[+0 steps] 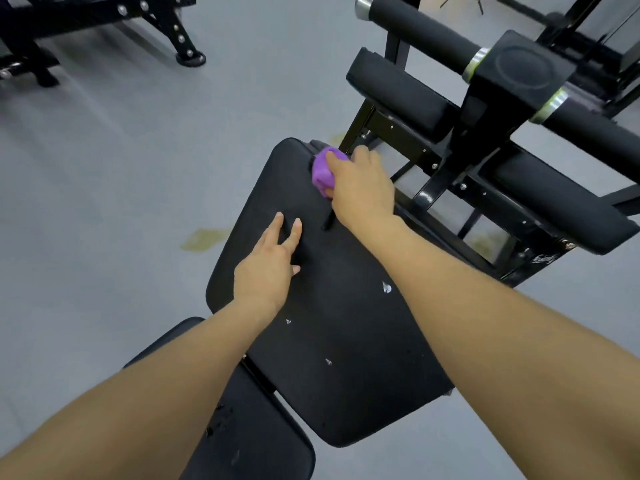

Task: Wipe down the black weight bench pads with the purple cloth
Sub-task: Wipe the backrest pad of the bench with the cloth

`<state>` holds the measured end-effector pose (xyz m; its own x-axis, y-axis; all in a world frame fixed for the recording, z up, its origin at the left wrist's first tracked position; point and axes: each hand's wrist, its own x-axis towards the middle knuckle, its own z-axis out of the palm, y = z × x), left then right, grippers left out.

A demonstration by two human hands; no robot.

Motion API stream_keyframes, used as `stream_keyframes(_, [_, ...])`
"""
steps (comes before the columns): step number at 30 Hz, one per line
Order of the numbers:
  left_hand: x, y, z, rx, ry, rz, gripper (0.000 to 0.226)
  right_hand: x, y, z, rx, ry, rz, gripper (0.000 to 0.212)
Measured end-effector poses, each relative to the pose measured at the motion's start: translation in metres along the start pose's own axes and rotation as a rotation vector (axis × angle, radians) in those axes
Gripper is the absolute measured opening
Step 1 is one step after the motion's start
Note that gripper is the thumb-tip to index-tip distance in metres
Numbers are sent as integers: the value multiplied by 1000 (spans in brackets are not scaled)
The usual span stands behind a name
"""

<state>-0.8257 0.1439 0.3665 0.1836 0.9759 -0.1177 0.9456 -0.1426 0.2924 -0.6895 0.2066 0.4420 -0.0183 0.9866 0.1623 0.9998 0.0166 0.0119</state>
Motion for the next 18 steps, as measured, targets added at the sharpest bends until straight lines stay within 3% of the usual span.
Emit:
stream_keyframes(3, [0, 1, 1, -9, 1, -12, 69, -25, 18, 0, 13, -9, -43, 60])
stream_keyframes(10, [0, 4, 1, 1, -2, -35, 68, -147, 86, -12, -35, 49, 47, 65])
stream_keyframes(18, [2, 0, 8, 13, 4, -24, 68, -52, 28, -8, 9, 9, 56, 59])
